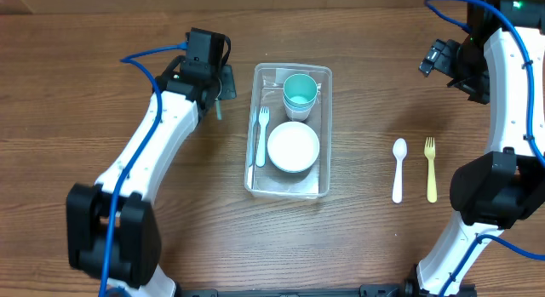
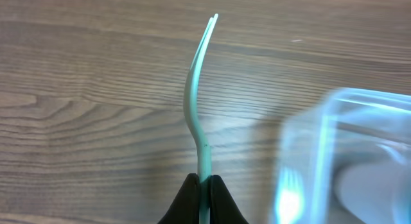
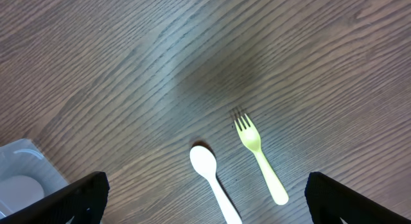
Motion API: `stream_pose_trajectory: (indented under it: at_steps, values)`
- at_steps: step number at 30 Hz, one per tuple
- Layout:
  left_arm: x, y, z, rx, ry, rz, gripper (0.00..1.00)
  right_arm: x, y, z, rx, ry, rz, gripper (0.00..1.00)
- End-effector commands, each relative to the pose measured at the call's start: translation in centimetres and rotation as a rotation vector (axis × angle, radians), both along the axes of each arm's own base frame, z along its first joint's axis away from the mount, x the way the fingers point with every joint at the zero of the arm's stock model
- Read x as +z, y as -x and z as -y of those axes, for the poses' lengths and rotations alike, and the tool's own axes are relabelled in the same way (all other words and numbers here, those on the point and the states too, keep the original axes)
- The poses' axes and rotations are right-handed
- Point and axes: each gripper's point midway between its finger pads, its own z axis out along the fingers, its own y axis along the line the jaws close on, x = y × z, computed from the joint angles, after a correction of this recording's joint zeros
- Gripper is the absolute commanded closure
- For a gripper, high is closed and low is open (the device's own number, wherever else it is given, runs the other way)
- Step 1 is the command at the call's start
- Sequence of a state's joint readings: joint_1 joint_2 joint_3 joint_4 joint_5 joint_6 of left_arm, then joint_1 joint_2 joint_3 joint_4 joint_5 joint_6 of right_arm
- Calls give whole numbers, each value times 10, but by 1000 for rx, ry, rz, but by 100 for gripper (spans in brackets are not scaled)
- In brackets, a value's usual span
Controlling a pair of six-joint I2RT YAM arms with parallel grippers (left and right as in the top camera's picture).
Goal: Pack container
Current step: 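Lower the white fork into the container's left side and open the left gripper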
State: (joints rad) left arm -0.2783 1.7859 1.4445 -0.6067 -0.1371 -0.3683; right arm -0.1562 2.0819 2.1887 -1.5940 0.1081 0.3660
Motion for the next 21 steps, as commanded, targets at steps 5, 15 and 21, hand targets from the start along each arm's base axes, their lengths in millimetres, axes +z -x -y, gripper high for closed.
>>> stream_pose_trajectory:
  at_steps: [5,15,21]
  values:
    - [33,49,88,-207,71,3,96,22,-1,1,-5,12,65,0]
    - [7,70,107,-254,-15,-71,96,22,-1,1,-5,12,64,0]
    - [-9,66,110,-254,-27,-96,85,22,-1,1,-5,12,64,0]
